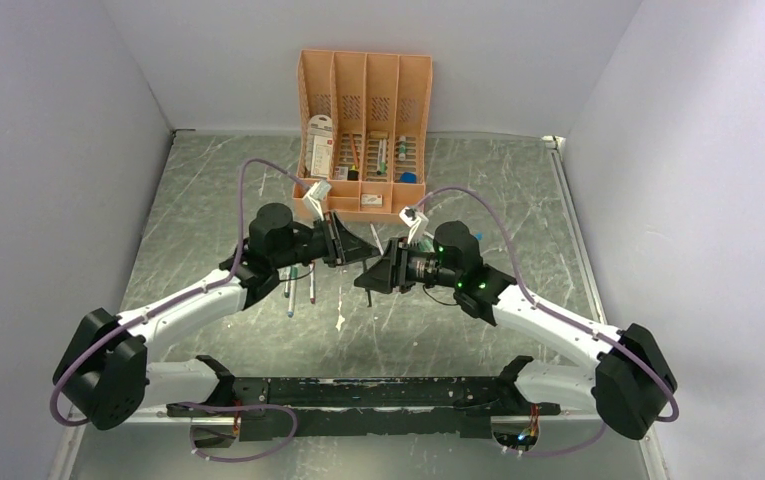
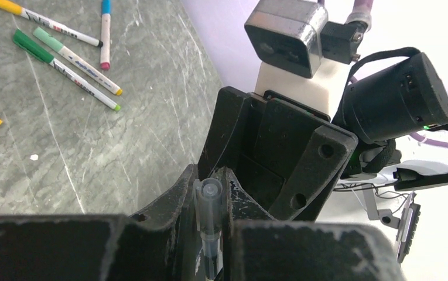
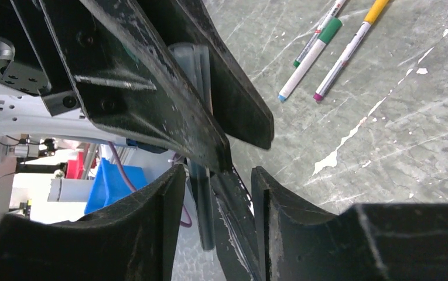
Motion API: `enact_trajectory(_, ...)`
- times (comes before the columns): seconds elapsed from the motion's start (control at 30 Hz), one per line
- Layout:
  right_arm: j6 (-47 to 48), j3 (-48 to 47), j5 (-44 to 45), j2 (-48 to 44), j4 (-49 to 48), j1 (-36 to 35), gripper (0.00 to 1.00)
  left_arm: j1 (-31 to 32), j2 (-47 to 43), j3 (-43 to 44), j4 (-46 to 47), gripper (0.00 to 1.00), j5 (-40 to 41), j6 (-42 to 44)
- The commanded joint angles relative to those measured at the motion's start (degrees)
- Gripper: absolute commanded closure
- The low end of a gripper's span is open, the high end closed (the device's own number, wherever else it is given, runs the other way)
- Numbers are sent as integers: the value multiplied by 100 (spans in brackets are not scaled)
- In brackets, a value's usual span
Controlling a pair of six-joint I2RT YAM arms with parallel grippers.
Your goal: Open the pen caps
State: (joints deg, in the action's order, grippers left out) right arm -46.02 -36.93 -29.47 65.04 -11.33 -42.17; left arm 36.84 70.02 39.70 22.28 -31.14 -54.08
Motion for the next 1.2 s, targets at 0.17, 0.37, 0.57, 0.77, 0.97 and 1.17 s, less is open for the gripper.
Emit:
enact_trajectory(0.17,47,-181,38,143,-343,-19,92,225,171,245,308,93,-209,1)
enact_trajectory(0.37,9,-60,37,69,-359,-20,100,246,170,278,208,93,-84,113)
enact_trajectory(0.57,-209,372,-15,-89,-540,-28,100,228,325,737,-137,93,324,548)
enact_trajectory(0.77,-416,893,83,-397,-572,-151,100,8,724,1465,-435,93,472,992)
enact_trajectory(0.97,-600,1263,202,-734,-547,-278,100,-504,1099,1827,-70,93,437,903)
enact_trajectory(1.17,-757,1451,231,-821,-562,-382,100,-939,1812,2505,0,93,241,962)
